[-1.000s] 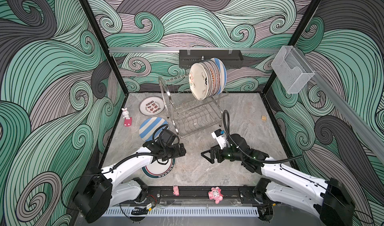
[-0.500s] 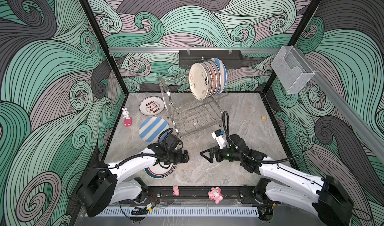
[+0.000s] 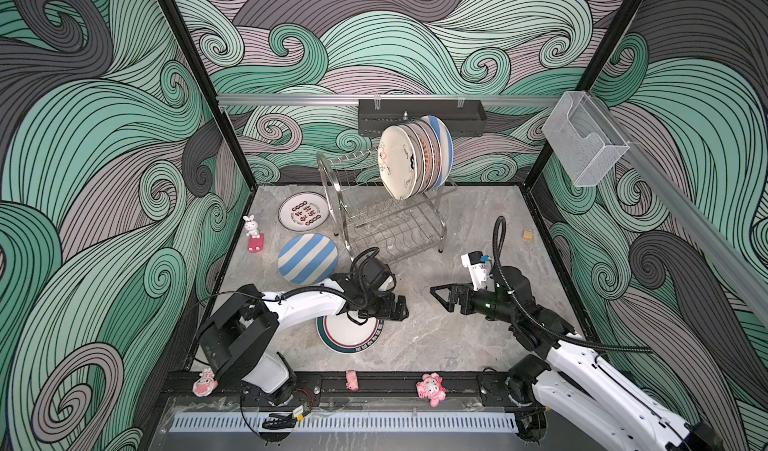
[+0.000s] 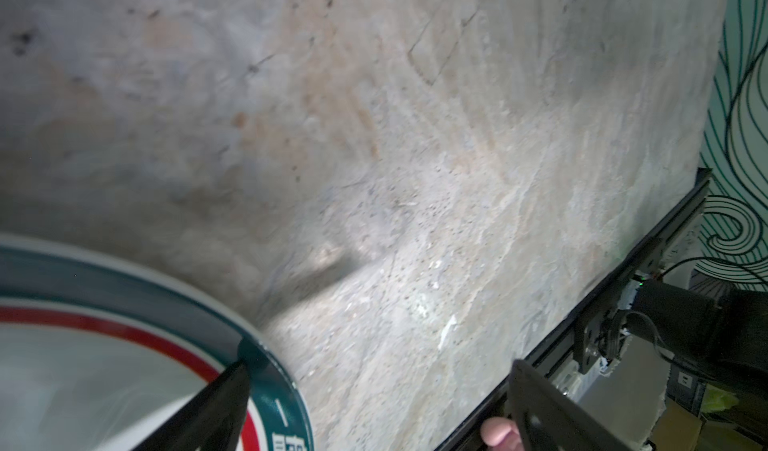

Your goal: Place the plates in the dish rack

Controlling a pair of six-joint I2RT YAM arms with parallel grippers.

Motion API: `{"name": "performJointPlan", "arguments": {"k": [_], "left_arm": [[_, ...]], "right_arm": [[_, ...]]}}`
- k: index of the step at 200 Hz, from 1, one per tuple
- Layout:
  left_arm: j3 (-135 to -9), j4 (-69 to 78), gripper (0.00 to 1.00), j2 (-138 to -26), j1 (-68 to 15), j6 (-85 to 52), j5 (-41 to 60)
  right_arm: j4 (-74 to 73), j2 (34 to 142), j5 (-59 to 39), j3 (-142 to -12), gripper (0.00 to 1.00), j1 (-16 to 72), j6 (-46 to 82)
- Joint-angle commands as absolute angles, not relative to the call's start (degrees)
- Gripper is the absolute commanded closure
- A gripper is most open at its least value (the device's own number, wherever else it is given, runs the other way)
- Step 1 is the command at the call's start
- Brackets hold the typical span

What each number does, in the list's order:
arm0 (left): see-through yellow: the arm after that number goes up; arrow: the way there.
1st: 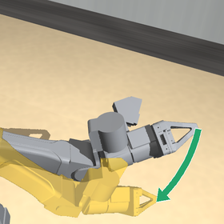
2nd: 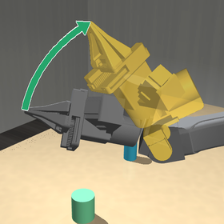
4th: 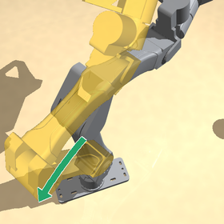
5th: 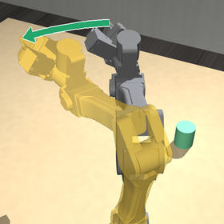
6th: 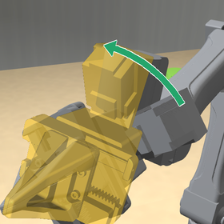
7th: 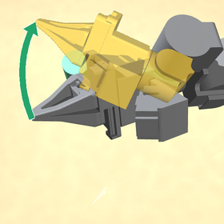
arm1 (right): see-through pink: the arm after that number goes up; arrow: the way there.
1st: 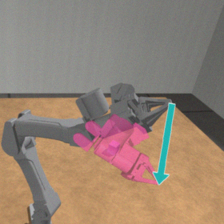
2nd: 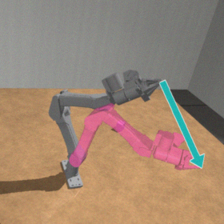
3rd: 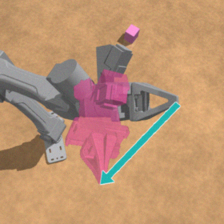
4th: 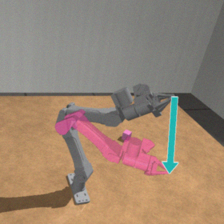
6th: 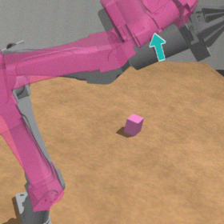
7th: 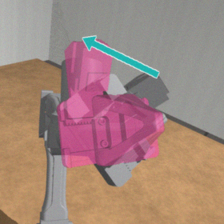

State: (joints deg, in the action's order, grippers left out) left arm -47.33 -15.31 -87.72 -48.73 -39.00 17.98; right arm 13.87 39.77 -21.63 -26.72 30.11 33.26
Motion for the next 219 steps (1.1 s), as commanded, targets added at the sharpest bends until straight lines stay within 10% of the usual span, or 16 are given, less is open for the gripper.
{"name": "performJointPlan", "arguments": {"k": [1,54,149,219], "left_arm": [[-52.35,-11.87,0.01,-90.52,-50.52,-38.29,20.62],[-54.44,-25.55,0.01,-82.39,-50.42,-36.74,6.55],[-30.79,-31.76,0.01,-46.7,-31.07,-41.08,-7.62],[-24.11,-30.86,0.01,-40.41,-26.28,-42.13,-2.65]], "right_arm": [[19.39,38.15,-22.3,-25.48,0.01,28.47,33.04],[6.44,48.74,-30.69,-23.61,0.14,30.71,37.24],[-1.81,75.17,-15.29,-32.72,0.3,51.59,33.19],[-11.32,85.55,-13.97,-34.35,0.31,53.35,38.93]]}}
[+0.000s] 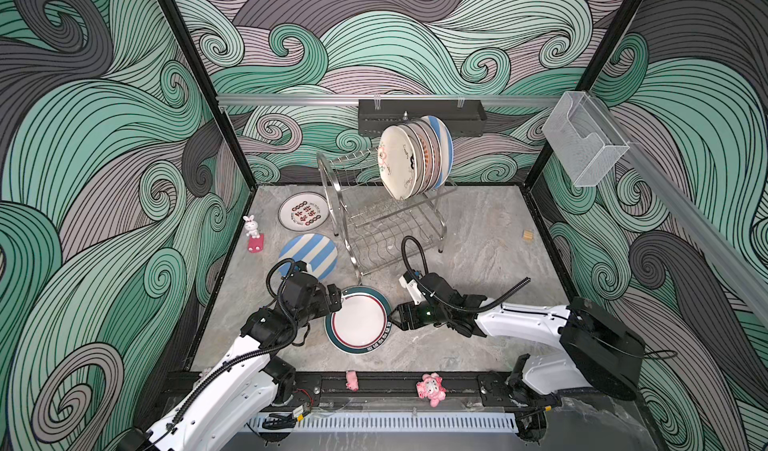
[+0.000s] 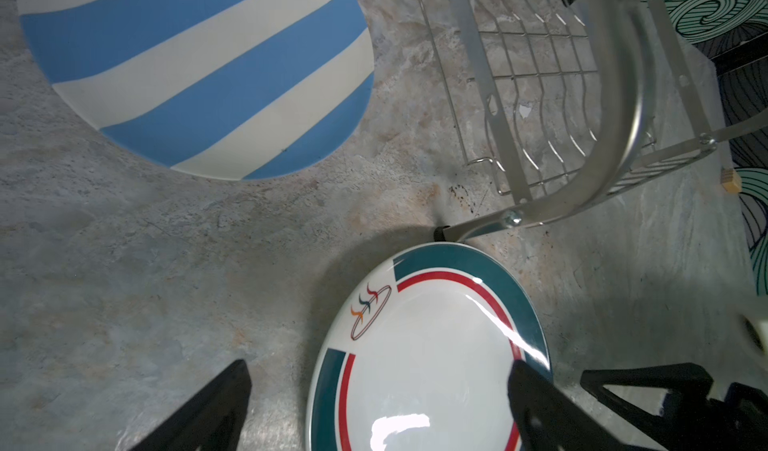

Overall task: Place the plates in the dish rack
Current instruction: 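Push the green-rimmed plate with the left gripper while the right gripper grips its rim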

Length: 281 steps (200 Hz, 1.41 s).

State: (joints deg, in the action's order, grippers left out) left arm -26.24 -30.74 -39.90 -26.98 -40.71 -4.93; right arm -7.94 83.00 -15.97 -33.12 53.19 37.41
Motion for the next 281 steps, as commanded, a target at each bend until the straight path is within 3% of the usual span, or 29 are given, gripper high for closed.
{"name": "performJointPlan", "arguments": {"k": [1,38,72,147,178,233,281], "left_arm": [[-24.01,-30.77,0.01,-40.42,-26.28,-42.2,-2.51],[-23.24,-29.48,0.01,-41.52,-26.02,-41.89,-0.27],[-24.34,-30.97,0.01,-42.18,-25.84,-41.53,-0.09],[-24.88,-29.05,0.02,-45.02,-25.67,-40.43,3.11],[-26.68,-29.46,0.01,-46.44,-25.58,-39.25,3.16],[-32.68,-33.54,0.02,-47.64,-25.5,-35.74,4.22],[-43.93,-40.8,0.01,-51.37,-24.91,-28.73,6.48]], "right_arm": [[-11.46,85.71,-14.06,-34.4,0.31,53.35,38.97],[-13.79,90.83,-15.46,-36.57,0.31,53.44,40.11],[-15.25,93.77,-15.75,-37.49,0.38,53.39,41.78],[-12.44,96.49,-14.0,-39.28,0.73,53.44,43.41],[-12.07,96.82,-13.56,-39.46,0.82,53.44,44.03],[-10.15,93.43,-12.35,-39.14,1.0,53.35,44.58],[-3.21,82.27,-8.48,-36.62,1.0,53.18,44.3]]}}
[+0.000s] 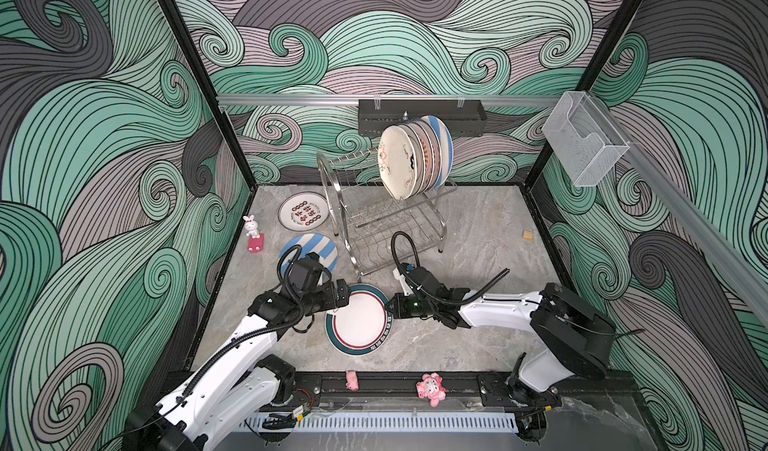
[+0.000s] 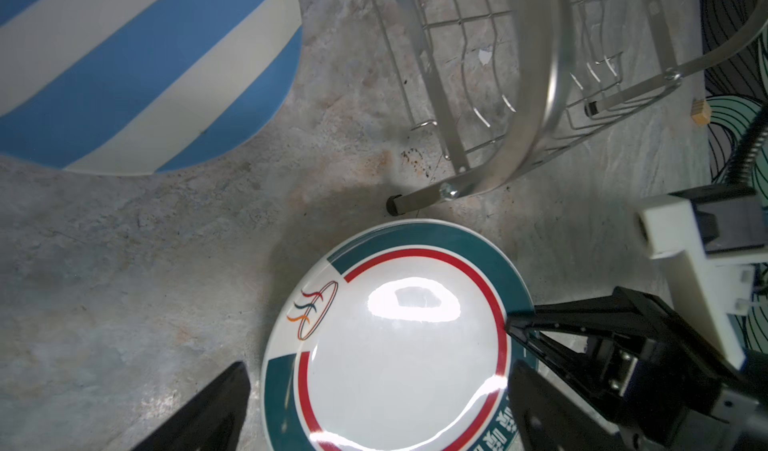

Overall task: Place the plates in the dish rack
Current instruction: 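Push the green-rimmed plate with the left gripper while the right gripper grips its rim, then lift the green-rimmed plate upright with the right gripper toward the rack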

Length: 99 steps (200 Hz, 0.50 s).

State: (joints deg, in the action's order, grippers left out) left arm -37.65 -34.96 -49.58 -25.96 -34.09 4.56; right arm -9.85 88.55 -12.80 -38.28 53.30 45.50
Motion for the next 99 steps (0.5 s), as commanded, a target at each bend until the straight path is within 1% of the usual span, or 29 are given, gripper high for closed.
{"name": "performJointPlan", "arguments": {"k": [1,31,56,81,99], "left_arm": [[-44.2,-41.01,0.02,-51.48,-24.85,-28.56,6.58],[-51.33,-44.47,0.01,-55.17,-23.1,-22.11,8.11],[-55.04,-46.16,0.01,-58.17,-19.83,-17.93,10.41],[-55.63,-45.7,0.01,-58.88,-16.19,-15.34,11.85],[-55.09,-45.38,0.01,-59.06,-14.27,-13.74,11.93]], "right_arm": [[-2.97,82.0,-8.37,-36.59,1.0,53.18,44.21],[5.65,71.27,-5.32,-35.28,1.0,52.35,42.62],[13.35,60.3,-2.04,-35.11,1.0,50.99,41.35],[22.64,50.52,-0.47,-37.99,1.0,47.9,38.69],[28.93,47.02,-0.34,-43.37,1.0,45.93,35.13]]}}
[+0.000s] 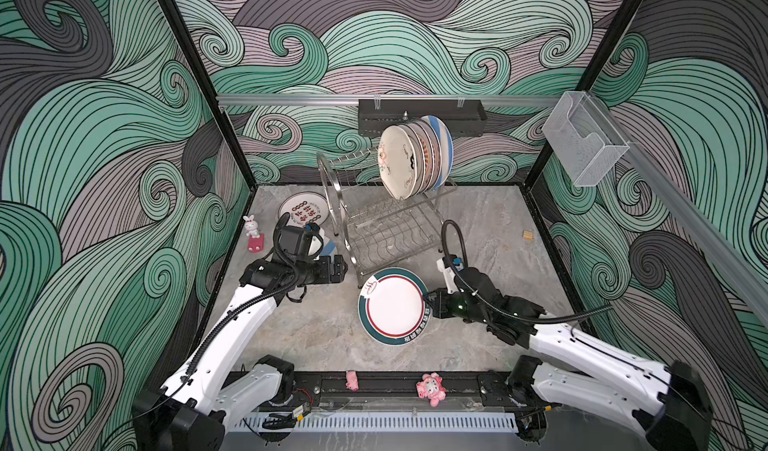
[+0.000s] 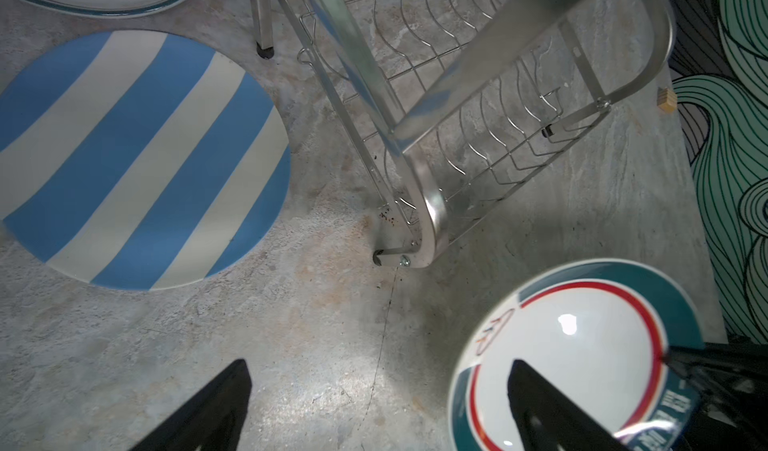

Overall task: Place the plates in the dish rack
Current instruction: 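Lift the green-rimmed plate upright with the right gripper toward the rack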

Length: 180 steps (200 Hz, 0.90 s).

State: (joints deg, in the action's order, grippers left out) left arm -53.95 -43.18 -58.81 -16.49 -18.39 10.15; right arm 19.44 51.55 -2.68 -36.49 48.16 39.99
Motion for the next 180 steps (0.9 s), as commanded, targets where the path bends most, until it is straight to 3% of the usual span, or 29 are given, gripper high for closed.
{"name": "performJointPlan", "arguments": {"k": [1,61,118,143,180], "left_arm": [[-55.01,-45.32,0.01,-59.11,-14.21,-13.64,11.9],[-53.53,-44.8,0.01,-61.0,-12.39,-12.36,13.42],[-53.22,-44.3,0.02,-60.53,-12.23,-12.13,14.1],[-53.37,-44.93,0.01,-61.03,-12.28,-12.05,15.2],[-52.91,-44.48,0.01,-60.23,-12.29,-12.39,15.29]], "right_arm": [[29.27,47.02,-0.39,-43.79,1.0,45.82,34.88],[45.13,54.99,2.71,-76.46,1.0,44.74,20.87],[50.31,73.88,10.72,-107.84,1.0,44.82,13.19],[51.67,82.83,17.22,-120.87,1.0,45.27,9.92],[51.18,95.92,35.8,-138.34,1.0,49.21,1.81]]}}
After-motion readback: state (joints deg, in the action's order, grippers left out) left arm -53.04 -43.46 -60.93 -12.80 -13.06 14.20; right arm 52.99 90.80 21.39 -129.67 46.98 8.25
